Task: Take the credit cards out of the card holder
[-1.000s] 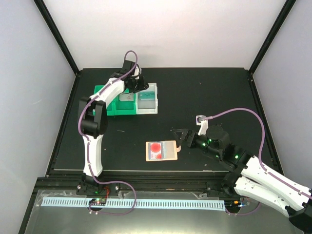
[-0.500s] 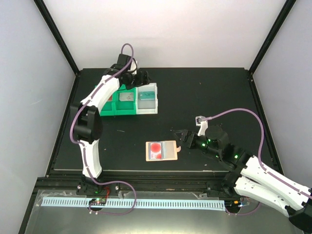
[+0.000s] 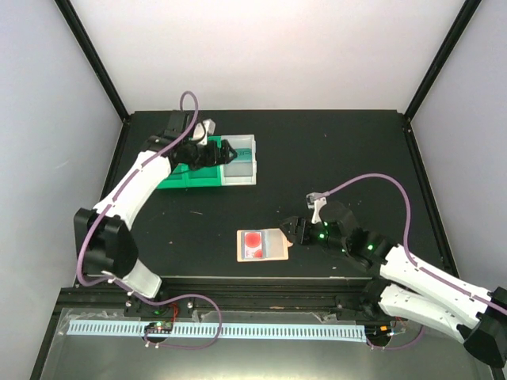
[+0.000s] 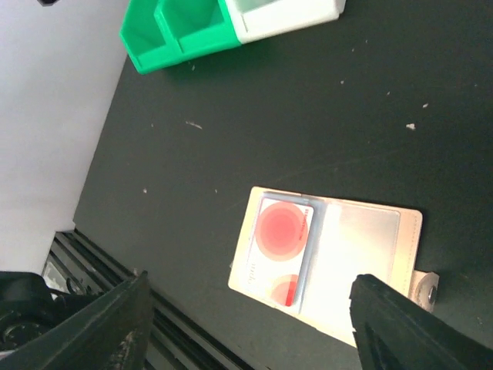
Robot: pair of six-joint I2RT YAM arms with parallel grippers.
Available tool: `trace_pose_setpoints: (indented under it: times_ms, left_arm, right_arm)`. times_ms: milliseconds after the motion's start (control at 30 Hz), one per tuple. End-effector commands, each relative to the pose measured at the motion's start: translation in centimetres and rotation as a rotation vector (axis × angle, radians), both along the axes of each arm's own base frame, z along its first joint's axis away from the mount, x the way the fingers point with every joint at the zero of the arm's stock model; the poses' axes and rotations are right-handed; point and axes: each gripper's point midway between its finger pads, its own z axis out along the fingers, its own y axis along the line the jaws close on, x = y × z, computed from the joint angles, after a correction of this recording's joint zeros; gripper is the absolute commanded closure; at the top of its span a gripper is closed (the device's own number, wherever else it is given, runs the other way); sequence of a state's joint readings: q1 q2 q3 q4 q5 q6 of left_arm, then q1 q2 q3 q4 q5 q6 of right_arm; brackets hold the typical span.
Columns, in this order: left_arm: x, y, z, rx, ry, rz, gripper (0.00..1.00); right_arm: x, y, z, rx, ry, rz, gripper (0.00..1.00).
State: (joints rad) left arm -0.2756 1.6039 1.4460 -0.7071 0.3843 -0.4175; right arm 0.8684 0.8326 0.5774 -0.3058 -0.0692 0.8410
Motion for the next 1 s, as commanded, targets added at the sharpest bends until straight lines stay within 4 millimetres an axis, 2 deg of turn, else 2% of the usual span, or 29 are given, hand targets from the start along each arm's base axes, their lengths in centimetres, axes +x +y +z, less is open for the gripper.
trace_pose_setpoints:
  times_ms: [0, 133, 367, 500, 600, 733, 867, 967]
  left_arm:
    - [-4.1, -0.4, -1.0, -0.05, 0.02, -0.065, 0.03]
    - [-7.4, -0.4, -3.3, -0.067, 0.067, -0.09, 0.08]
    - [-12.4, -1.3, -6.3, -0.109, 0.108, -0.134, 0.15]
    - [-14.5, -1.9, -8.5, -0.134, 0.148, -0.151, 0.22]
    - [-15.7, -2.8, -9.3, -0.161, 0.164, -0.174, 0.27]
    - [-16.6, -4.0, -10.4, -0.194, 0.173, -0.199, 0.36]
    - [-17.4, -4.9, -12.2, -0.206, 0.218, -0.216, 0.46]
    - [-17.9, -5.7, -12.8, -0.217, 0.227, -0.241, 0.57]
  right_arm:
    - [-0.1, 1.3, 0.0, 0.005, 0.001, 0.058, 0.37]
    - [-0.3, 2.4, -1.4, 0.007, 0.044, 0.101, 0.56]
    - [-0.3, 4.2, -3.3, 0.002, 0.1, 0.154, 0.68]
    - [-0.4, 4.9, -4.7, -0.002, 0.142, 0.17, 0.7]
    - [-0.6, 5.4, -5.9, -0.002, 0.177, 0.188, 0.7]
    - [-0.8, 5.8, -7.6, -0.024, 0.216, 0.203, 0.71]
    - [-0.7, 5.8, -9.0, -0.047, 0.24, 0.197, 0.72]
    - [-0.7, 5.9, -10.0, -0.054, 0.257, 0.194, 0.73]
